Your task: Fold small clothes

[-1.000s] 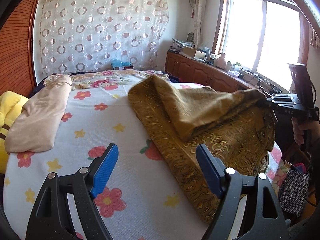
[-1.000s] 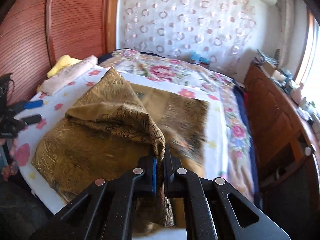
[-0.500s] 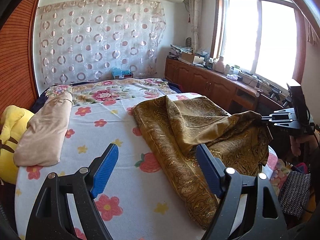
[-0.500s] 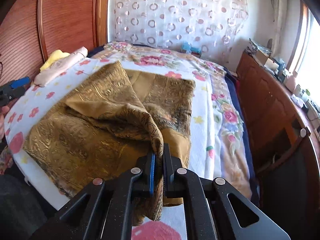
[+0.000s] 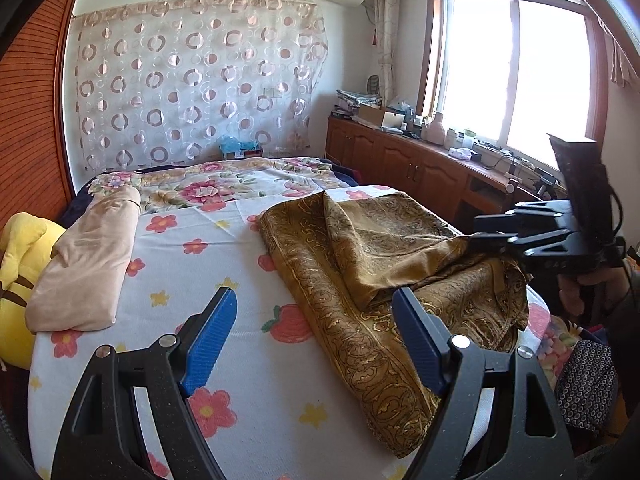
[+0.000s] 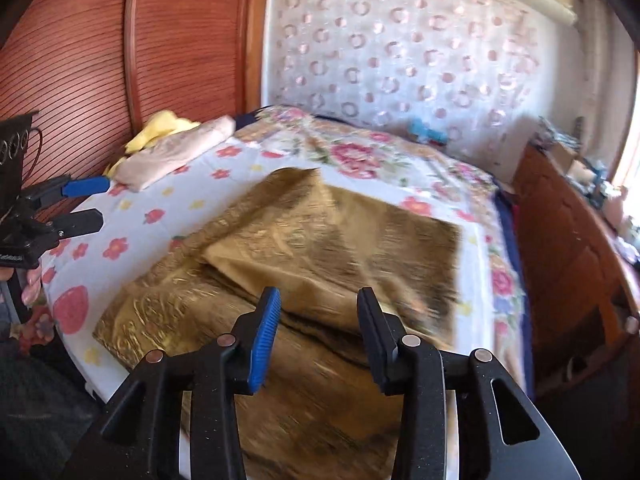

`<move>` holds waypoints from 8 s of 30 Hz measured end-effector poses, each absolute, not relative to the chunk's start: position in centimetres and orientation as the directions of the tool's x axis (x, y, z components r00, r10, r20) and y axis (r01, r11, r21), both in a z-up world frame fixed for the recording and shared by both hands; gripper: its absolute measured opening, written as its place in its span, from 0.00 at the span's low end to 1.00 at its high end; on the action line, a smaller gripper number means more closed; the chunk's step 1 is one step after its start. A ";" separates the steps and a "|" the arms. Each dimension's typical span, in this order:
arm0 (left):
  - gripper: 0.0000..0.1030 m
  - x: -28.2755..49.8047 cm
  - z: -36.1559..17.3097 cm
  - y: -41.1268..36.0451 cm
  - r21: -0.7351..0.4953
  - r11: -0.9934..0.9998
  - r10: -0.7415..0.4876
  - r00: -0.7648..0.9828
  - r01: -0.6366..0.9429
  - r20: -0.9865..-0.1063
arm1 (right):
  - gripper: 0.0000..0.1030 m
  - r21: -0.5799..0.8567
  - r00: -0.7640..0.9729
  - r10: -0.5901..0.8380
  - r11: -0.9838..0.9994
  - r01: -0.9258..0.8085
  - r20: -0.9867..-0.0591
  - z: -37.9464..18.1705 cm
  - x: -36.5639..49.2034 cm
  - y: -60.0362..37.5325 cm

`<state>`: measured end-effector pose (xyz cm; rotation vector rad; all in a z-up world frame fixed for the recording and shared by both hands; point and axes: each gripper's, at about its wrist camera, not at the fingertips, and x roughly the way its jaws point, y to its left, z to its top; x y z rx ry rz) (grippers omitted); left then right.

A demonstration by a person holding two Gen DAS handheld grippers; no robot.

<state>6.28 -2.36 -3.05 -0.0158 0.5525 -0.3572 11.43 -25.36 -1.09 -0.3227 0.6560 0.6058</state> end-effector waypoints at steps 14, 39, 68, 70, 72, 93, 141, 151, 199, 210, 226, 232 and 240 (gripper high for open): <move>0.78 6.0 -4.0 -1.6 -0.134 0.940 -0.336 0.783 0.314 -0.524 | 0.40 -0.083 0.447 0.456 0.623 -0.778 -0.770 -6.1 14.4 -16.3; 0.78 5.8 -4.9 -2.4 -0.139 0.929 -0.362 0.755 0.344 -0.548 | 0.05 -0.288 0.741 0.160 0.851 -0.438 -0.652 -0.2 28.8 -23.5; 0.78 5.4 -6.0 -4.6 -0.110 0.916 -0.373 0.718 0.386 -0.587 | 0.33 -0.141 0.705 0.241 0.888 -0.438 -0.667 -2.9 17.6 -27.0; 0.78 5.5 -6.1 -4.7 -0.108 0.916 -0.371 0.714 0.386 -0.593 | 0.33 -0.132 0.706 0.238 0.895 -0.427 -0.667 -3.2 16.0 -28.2; 0.78 5.4 -6.2 -4.8 -0.105 0.917 -0.367 0.711 0.384 -0.600 | 0.33 -0.119 0.704 0.233 0.903 -0.412 -0.671 -3.6 14.7 -29.6; 0.78 5.8 -7.0 -5.7 -0.104 0.913 -0.369 0.688 0.394 -0.625 | 0.32 -0.111 0.669 0.188 0.919 -0.378 -0.719 -4.7 13.8 -29.1; 0.20 5.5 -10.0 -5.6 -0.256 0.849 -0.492 0.517 0.462 -0.700 | 0.46 0.051 0.657 0.289 0.933 -0.356 -0.697 -4.9 13.0 -32.9; 0.03 4.5 -5.2 -5.2 -0.259 0.834 -0.536 0.602 0.488 -0.592 | 0.07 0.184 0.674 0.394 0.913 -0.363 -0.625 -4.2 13.0 -35.6; 0.77 22.6 -0.7 -1.2 -0.199 0.903 -0.421 0.696 0.380 -0.581 | 0.46 -0.007 0.551 0.409 0.799 -0.602 -0.728 -3.7 20.7 -22.0; 0.81 20.9 -1.5 -0.4 -0.212 0.899 -0.432 0.694 0.384 -0.576 | 0.46 -0.046 0.492 0.344 0.782 -0.621 -0.799 -7.7 18.0 -18.8; 0.81 22.9 -2.8 -1.9 -0.192 0.897 -0.426 0.657 0.399 -0.622 | 0.04 -0.221 0.759 0.271 0.851 -0.477 -0.592 1.1 23.6 -21.7; 0.81 25.6 -3.8 -3.7 -0.171 0.902 -0.405 0.638 0.397 -0.654 | 0.04 -0.240 0.763 0.208 0.871 -0.429 -0.612 -1.6 29.8 -20.4; 0.81 29.6 -5.6 -4.7 -0.178 0.916 -0.377 0.615 0.361 -0.692 | 0.04 -0.236 0.725 0.164 0.879 -0.415 -0.668 -4.0 34.7 -18.1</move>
